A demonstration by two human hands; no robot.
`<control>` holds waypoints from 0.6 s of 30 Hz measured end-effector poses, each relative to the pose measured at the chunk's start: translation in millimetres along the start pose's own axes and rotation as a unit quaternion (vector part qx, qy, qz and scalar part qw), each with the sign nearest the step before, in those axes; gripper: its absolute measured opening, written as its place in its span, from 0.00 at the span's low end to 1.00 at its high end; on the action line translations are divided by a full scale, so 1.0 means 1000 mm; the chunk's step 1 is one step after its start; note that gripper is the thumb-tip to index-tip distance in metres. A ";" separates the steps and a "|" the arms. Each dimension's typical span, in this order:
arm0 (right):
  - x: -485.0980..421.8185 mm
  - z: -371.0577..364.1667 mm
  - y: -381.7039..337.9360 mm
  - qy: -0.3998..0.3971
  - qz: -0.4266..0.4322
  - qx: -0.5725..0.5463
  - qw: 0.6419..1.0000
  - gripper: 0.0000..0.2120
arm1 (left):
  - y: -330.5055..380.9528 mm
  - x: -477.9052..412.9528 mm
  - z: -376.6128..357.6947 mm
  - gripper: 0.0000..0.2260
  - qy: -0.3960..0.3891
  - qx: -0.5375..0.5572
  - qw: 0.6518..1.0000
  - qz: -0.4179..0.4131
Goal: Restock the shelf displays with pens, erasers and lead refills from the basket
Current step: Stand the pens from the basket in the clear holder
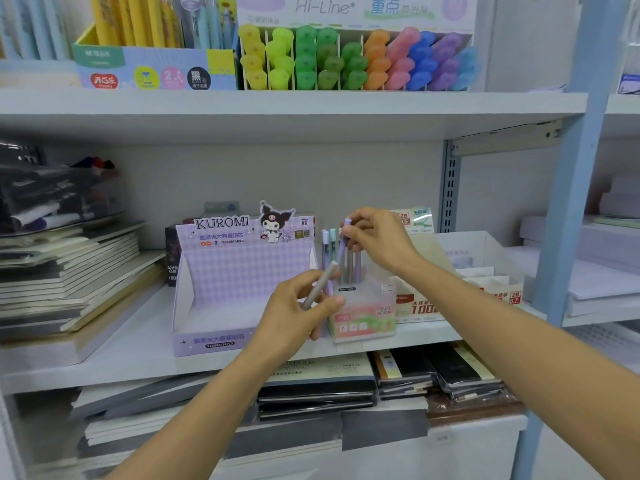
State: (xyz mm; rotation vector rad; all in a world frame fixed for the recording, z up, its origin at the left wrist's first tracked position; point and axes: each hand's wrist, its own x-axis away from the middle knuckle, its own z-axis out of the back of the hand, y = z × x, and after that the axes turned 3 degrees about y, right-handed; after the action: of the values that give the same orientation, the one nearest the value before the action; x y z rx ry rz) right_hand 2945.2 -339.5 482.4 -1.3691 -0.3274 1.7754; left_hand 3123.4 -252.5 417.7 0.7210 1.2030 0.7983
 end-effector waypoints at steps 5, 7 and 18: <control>-0.001 0.002 0.005 -0.019 0.011 0.015 1.000 0.05 | -0.006 -0.008 0.002 0.04 0.035 -0.022 0.999 -0.010; -0.002 -0.001 0.005 -0.020 0.013 0.012 1.000 0.07 | -0.009 -0.010 0.002 0.04 0.048 -0.010 0.999 -0.007; -0.010 -0.007 0.007 -0.016 0.040 0.133 0.990 0.06 | -0.002 -0.011 0.003 0.02 0.041 0.041 0.997 0.043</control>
State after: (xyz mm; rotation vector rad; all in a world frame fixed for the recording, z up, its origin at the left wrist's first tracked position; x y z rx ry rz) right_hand 2948.6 -353.1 482.3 -1.1793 -0.0495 1.8336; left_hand 3124.6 -263.5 422.3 0.8181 1.2910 0.8618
